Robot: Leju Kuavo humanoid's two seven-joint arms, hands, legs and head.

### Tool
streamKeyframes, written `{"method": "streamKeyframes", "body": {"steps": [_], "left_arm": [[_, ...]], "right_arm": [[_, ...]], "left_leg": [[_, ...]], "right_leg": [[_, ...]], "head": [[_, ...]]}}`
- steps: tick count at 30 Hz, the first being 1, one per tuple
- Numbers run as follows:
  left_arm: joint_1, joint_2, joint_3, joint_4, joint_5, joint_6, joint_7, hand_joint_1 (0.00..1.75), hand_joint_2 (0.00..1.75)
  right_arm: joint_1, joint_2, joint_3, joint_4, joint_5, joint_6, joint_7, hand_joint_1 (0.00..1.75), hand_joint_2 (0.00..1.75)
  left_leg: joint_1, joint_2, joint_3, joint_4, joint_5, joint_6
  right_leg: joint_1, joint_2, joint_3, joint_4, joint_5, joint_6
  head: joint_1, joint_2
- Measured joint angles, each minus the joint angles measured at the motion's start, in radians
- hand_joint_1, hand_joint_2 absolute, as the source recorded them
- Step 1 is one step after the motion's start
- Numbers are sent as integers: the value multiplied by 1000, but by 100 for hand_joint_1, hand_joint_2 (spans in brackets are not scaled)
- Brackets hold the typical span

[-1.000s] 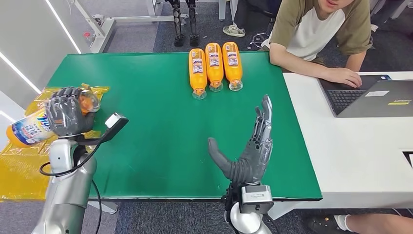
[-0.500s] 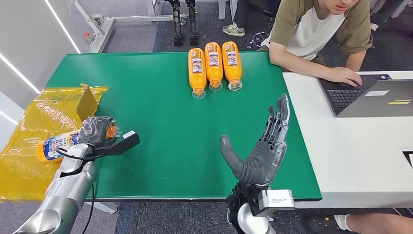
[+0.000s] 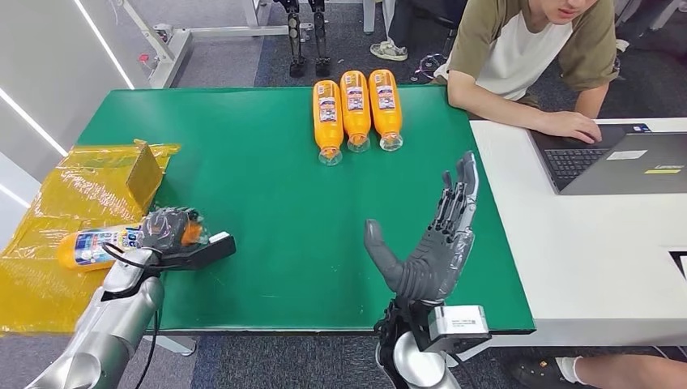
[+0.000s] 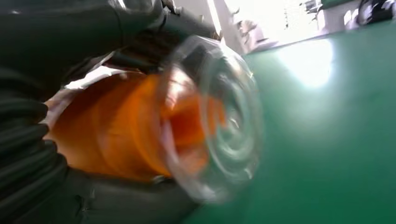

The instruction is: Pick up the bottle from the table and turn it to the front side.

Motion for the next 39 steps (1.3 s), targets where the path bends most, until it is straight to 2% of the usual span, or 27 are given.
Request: {"method": "streamKeyframes", "body": {"steps": [4, 7, 13, 15, 18, 21, 23, 26, 28, 31, 35, 39], "left_arm": [[13, -6, 0, 4, 49, -27, -33, 0, 175], [13, -6, 6, 4, 99, -85, -76, 0, 175], [-3, -3, 49, 4, 203, -274, -150, 0, 175], [-15, 2, 76, 4, 262, -364, -187, 0, 175], [-28, 18, 133, 4, 364, -502, -280, 0, 175], [-28, 37, 176, 0, 449, -562, -384, 0, 175], [-20, 48, 185, -23, 555, -569, -428, 0, 175], [5, 72, 153, -114, 855, -543, -449, 0, 175], [32, 88, 109, -210, 1065, -502, -451, 0, 175], [101, 94, 42, -398, 1293, -408, -453, 0, 175], [196, 59, -16, -693, 1474, -291, -454, 0, 175], [225, -14, -14, -877, 1546, -276, -454, 0, 175]], "right_arm": [[-2, 0, 3, 11, -12, 1, 0, 0, 175], [-6, 0, 7, 20, -22, 2, 0, 0, 175], [-14, -5, 7, 29, -41, 1, -1, 0, 175], [-13, -7, 7, 29, -43, 1, -2, 0, 175], [-13, -12, 7, 29, -45, 1, -2, 0, 175], [-11, -16, 7, 29, -39, 2, -2, 0, 175], [-6, -17, 6, 29, -30, 4, -2, 0, 175], [6, -19, 5, 27, -18, 10, -2, 0, 175], [13, -20, 4, 26, -16, 16, -2, 0, 175], [20, -20, 4, 26, -15, 30, -2, 0, 175], [21, -19, 3, 27, -5, 56, -2, 0, 175], [19, -13, 3, 33, 2, 71, -2, 0, 175]], "left_leg": [[0, -1, 0, 0, 0, 0], [0, -1, 0, 0, 0, 0], [0, -4, 2, -1, 0, 0], [0, -4, 4, -1, 1, -1], [0, -4, 5, -1, 1, -2], [0, -3, 5, -1, 3, -4], [0, -2, 4, -1, 3, -4], [0, -2, 4, -1, 3, -4], [0, -2, 3, -1, 3, -4], [0, -2, 2, -1, 3, -5], [0, -2, 0, -1, 2, -4], [-1, -4, 0, -1, 2, -4]], "right_leg": [[0, -1, 0, 0, 0, 0], [0, -2, 1, 0, 0, 0], [0, -4, 3, 0, 0, 0], [0, -5, 5, 1, 0, 0], [0, -5, 5, 2, 0, -1], [0, -4, 4, 2, 1, -2], [0, -3, 2, 2, 1, -3], [0, -2, 1, 3, 1, -3], [0, -1, 1, 3, 1, -3], [0, -2, 0, 2, 0, -3], [0, -2, -1, 1, 0, -3], [-1, -4, -1, 1, 0, -3]], "head": [[0, 0], [0, 0], [0, 0], [0, 0], [0, 0], [0, 0], [0, 0], [0, 0], [0, 0], [0, 0], [0, 0], [0, 0]]}}
